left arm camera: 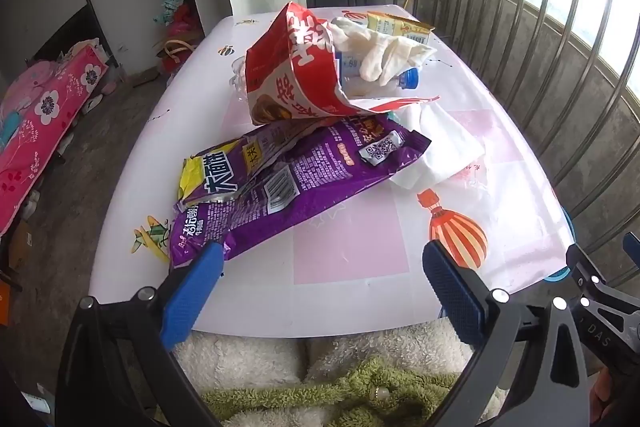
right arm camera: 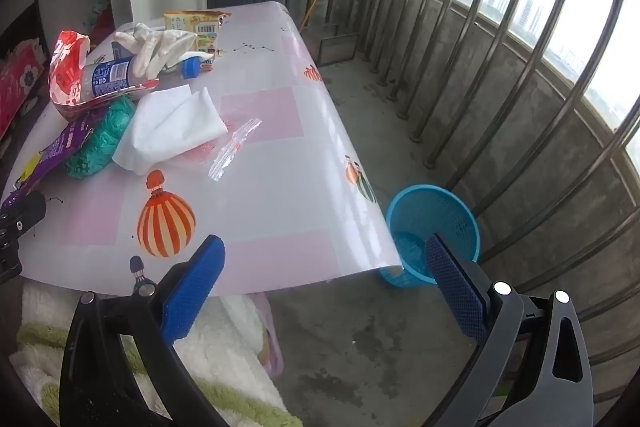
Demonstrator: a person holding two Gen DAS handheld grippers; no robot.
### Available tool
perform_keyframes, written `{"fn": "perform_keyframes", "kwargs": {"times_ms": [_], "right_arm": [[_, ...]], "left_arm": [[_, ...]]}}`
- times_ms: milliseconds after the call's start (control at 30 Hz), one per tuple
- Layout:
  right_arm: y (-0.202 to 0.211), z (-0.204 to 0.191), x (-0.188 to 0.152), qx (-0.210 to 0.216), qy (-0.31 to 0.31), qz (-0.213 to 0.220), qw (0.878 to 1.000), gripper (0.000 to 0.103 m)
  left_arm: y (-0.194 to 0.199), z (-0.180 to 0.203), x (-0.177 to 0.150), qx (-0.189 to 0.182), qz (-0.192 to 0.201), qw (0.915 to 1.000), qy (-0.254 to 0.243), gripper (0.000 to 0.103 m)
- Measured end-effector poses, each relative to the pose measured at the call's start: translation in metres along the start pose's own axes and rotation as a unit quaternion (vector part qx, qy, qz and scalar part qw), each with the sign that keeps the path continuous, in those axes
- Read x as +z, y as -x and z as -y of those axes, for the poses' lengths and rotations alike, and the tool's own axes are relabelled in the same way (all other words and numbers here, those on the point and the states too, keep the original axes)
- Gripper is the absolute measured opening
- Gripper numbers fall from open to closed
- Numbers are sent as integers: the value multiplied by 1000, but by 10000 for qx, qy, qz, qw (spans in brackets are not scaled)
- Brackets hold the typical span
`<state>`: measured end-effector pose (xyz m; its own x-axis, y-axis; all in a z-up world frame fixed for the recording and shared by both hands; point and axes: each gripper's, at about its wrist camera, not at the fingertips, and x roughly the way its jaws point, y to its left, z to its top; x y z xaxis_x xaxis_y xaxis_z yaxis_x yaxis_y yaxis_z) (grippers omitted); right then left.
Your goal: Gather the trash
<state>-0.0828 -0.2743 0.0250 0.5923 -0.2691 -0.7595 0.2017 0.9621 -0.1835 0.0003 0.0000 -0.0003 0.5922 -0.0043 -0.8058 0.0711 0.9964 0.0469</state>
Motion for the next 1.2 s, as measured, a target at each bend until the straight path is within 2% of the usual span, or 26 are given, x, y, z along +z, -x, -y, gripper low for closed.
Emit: {"fn": "perform_keyframes", "kwargs": {"times_ms": [267,533,1200], "right_arm": [[0,-2,0,-7,-69,8,10000,95],[-5,5,1,36,-81,-36,10000,95],[-7,1,2,70,-86,-18,9999,95]], "left_arm": [[0,-1,-9,12,54,9999,-125,98],[2,11,-2,120,22,9997,-220,98],[0,5,1,155,28,9997,-172,98]]}}
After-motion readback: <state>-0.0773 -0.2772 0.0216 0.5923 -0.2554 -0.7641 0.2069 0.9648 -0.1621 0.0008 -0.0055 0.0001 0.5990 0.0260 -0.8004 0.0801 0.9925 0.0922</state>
